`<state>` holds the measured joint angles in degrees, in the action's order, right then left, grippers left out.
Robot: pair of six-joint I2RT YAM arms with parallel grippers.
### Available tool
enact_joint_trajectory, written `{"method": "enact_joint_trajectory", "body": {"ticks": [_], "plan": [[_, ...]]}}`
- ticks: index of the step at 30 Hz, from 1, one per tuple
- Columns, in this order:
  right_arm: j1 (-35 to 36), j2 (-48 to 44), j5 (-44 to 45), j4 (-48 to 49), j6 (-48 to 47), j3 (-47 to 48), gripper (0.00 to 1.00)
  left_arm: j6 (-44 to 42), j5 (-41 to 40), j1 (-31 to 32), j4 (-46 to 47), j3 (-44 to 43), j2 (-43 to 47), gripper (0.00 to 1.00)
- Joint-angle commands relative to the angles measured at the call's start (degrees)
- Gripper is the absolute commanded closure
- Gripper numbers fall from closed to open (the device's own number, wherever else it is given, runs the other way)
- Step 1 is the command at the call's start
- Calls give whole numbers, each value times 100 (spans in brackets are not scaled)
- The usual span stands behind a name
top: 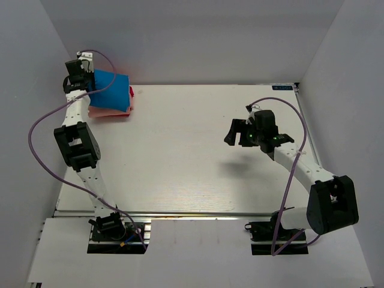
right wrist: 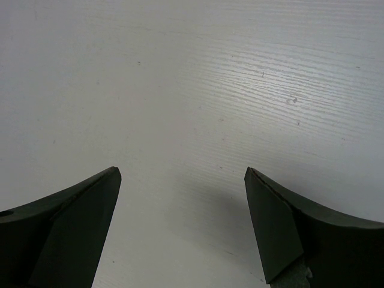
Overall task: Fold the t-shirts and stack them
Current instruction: Put the neatly folded tshirt into the corner of the board with the left arm
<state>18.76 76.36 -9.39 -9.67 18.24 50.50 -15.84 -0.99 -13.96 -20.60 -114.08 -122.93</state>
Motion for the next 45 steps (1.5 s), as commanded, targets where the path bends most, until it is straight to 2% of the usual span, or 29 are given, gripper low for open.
{"method": "enact_joint_trajectory", "body": {"ticks": [1,6,7,9,10,12,13,15,16,27,29,32,36,40,43,44,45], "plan": [[-4,55,-72,80,39,276,10,440,-182,-160,346,-114,-116,100],[-13,160,-125,97,92,329,10,511,-112,-274,408,-167,-309,100],[-4,169,-142,114,92,355,10,590,-111,-274,355,-167,-362,94],[4,230,-177,141,92,364,10,677,-233,-274,355,-219,-363,75],[-4,265,-186,115,118,381,10,835,-513,-274,355,-272,-432,55],[4,327,-230,123,127,425,10,968,-604,-274,224,-464,-495,39],[-4,336,-282,115,127,443,10,1081,-682,-274,171,-466,-495,25],[13,371,-292,106,127,461,10,1135,-849,-274,170,-519,-495,3],[5,354,-318,97,136,461,10,1196,-850,-274,118,-519,-495,0],[-13,-15,-248,237,66,268,10,1522,-1236,-161,-743,-519,348,0],[-4,-173,-265,273,48,180,10,1740,-1141,-160,-744,-195,733,0],[-4,-384,-265,290,31,39,10,2057,-755,-160,-744,446,1191,0],[-100,-736,-292,396,57,-365,10,2514,-262,-28,-323,1884,2122,0],[-4,-1254,-55,378,57,-707,10,3165,862,296,125,2845,3037,0],[-13,-1570,51,405,75,-1015,10,3341,1119,1050,811,3830,3740,0],[-22,-1745,95,379,83,-1051,10,3341,980,1575,864,4128,3977,0],[-13,-1799,121,309,83,-1182,10,3289,569,1841,812,4244,4066,0]]}}
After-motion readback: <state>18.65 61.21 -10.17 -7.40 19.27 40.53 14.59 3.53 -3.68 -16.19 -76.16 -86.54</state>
